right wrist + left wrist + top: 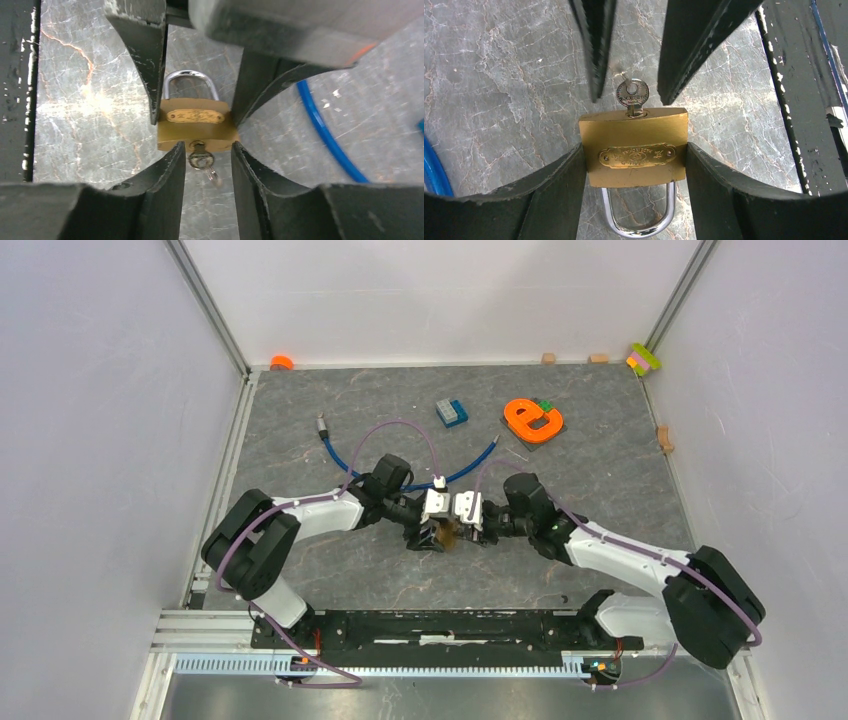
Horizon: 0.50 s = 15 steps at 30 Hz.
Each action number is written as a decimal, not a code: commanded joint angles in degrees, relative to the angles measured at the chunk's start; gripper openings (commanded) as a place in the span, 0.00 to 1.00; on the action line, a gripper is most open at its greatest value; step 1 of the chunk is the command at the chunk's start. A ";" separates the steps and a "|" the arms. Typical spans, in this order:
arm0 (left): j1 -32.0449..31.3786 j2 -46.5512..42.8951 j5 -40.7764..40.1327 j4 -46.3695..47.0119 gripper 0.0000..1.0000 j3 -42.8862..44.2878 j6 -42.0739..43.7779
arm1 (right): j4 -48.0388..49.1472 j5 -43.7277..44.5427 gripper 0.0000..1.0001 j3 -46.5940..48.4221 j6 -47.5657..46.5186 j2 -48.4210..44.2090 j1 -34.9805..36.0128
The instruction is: Unlock with the key
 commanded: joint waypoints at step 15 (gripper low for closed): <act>-0.48 -3.63 -3.12 2.45 0.02 3.75 -1.94 | 5.34 -8.79 0.59 4.98 18.68 -0.21 -12.15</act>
